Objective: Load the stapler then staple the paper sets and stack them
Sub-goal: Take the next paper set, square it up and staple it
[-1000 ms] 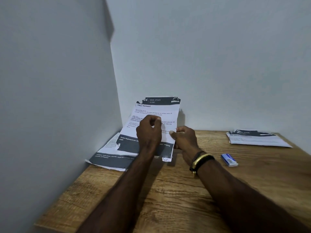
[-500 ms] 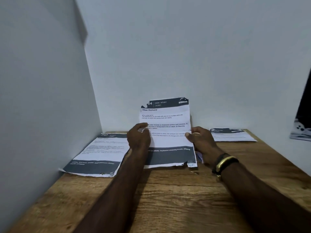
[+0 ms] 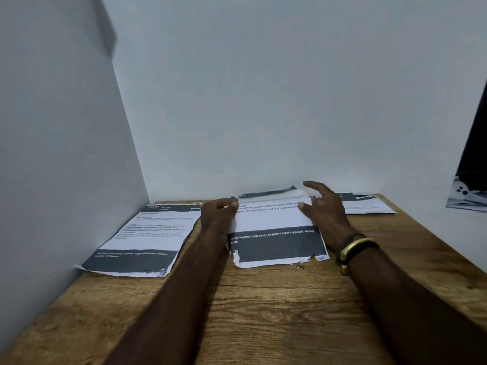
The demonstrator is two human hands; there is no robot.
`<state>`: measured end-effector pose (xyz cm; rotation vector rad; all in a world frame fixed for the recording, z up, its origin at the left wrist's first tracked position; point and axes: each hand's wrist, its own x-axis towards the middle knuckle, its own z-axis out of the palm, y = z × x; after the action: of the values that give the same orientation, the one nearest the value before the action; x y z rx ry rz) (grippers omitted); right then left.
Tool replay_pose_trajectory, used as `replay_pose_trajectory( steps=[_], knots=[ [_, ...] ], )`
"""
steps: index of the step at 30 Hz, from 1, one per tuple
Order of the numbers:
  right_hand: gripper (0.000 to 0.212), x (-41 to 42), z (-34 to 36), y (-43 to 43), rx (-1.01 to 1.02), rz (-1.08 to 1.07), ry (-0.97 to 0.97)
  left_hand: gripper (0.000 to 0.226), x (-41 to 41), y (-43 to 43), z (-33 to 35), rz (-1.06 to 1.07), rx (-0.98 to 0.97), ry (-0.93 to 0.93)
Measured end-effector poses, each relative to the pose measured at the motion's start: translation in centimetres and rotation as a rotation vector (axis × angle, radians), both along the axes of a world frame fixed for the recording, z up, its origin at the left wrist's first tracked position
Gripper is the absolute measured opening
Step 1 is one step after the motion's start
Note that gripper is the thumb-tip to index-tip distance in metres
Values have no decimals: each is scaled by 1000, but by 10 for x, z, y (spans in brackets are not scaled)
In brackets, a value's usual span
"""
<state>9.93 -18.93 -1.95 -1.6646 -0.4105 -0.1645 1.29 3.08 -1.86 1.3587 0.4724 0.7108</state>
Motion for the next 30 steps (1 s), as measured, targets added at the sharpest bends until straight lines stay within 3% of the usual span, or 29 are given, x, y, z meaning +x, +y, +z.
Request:
replay_pose_trajectory(
  steps=[2,5,8,11,14,18,22,25,30],
  knots=[
    [32,1,1,-3,-77,-26,-28,8,-5,2,6,-40,93,-2],
    [13,1,2,-2,-196,-105,-97,16,-13,7,10,-48,432,88],
    [6,-1,2,1,-269,-185,-195,10,-21,5,12,85,676,190],
    [10,-4,5,0,-221,-232,-291,13,-24,4,16,212,764,183],
    [10,-10,14,2,-147,-277,-408,15,-25,1,21,340,818,44],
    [19,-23,24,8,-37,-303,-588,13,-27,-9,30,329,686,-233],
    [17,-29,30,9,67,-223,-593,30,-27,-12,32,297,578,-345],
    [13,-30,30,8,122,-176,-609,45,-23,-10,32,254,357,-352],
    [27,-26,22,6,55,-158,-566,35,-19,-8,22,93,53,-234]
  ],
)
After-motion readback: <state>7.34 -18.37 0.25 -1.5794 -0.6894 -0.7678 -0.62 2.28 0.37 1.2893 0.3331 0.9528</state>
